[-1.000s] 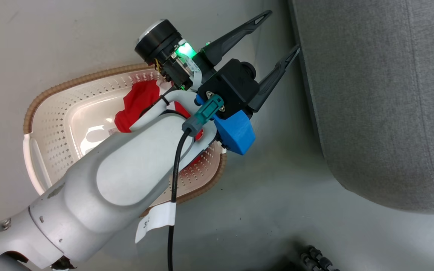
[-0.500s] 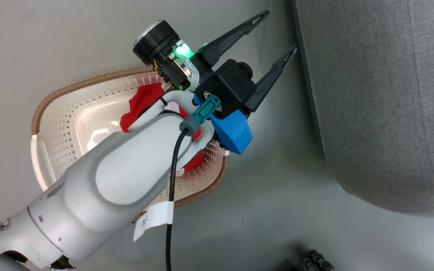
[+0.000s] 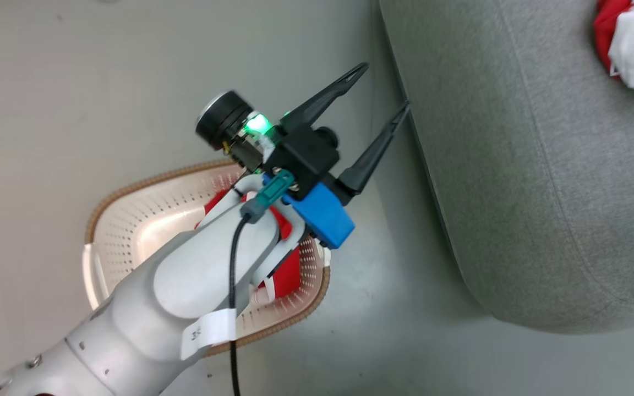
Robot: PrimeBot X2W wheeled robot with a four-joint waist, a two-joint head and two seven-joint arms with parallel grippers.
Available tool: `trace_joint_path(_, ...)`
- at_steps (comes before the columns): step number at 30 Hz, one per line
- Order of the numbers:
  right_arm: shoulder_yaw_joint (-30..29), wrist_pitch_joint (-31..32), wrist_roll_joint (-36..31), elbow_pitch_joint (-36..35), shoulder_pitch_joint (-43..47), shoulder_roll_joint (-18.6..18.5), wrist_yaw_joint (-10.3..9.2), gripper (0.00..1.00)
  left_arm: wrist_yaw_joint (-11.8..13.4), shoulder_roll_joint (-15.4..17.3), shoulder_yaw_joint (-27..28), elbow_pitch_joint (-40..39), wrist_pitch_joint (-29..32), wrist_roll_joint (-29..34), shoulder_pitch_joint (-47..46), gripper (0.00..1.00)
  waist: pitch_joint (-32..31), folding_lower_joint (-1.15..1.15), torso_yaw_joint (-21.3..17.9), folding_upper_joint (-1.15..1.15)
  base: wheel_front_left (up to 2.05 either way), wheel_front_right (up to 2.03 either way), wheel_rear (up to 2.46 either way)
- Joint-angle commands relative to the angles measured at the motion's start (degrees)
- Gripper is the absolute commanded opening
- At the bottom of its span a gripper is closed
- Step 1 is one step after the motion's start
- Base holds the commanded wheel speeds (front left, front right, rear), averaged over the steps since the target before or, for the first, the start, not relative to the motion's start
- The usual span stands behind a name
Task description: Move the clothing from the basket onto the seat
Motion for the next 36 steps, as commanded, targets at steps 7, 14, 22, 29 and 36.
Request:
trace_joint_path(7,4.01,-0.21,-0.79,-7.73,7.06,3.39,0.01,1.00,2.40,1.54,4.81,1.56,-2.17,-2.19,6.64,1.00,-10.06,0.00,2.55,0.00,0.00,0.00,0.00)
trace_joint_path(14,9.70,-0.21,-0.07,-12.87,10.85,4.85,0.01,1.00,3.88,1.70,14.14,-2.92,-2.33,-0.24,15.06,1.00,-16.12,0.00,6.78,0.00,0.00,0.00,0.00)
trace_joint_path(22,16.46,-0.22,0.78,-15.37,12.14,6.18,0.01,1.00,3.28,-0.40,27.71,-7.97,-2.35,5.05,25.72,1.00,-20.93,0.00,11.13,0.00,0.00,0.00,0.00)
trace_joint_path(29,21.38,-0.21,1.26,-16.21,12.46,8.05,0.01,1.00,0.63,-3.62,38.17,-11.32,-2.35,10.70,33.23,1.00,-24.12,0.00,13.89,0.00,0.00,0.00,0.00)
trace_joint_path(36,24.32,-0.22,1.80,-15.10,13.62,9.53,0.01,1.00,-2.57,-6.53,46.80,-12.95,-2.31,14.76,39.60,1.00,-26.75,0.00,15.31,0.00,0.00,0.00,0.00)
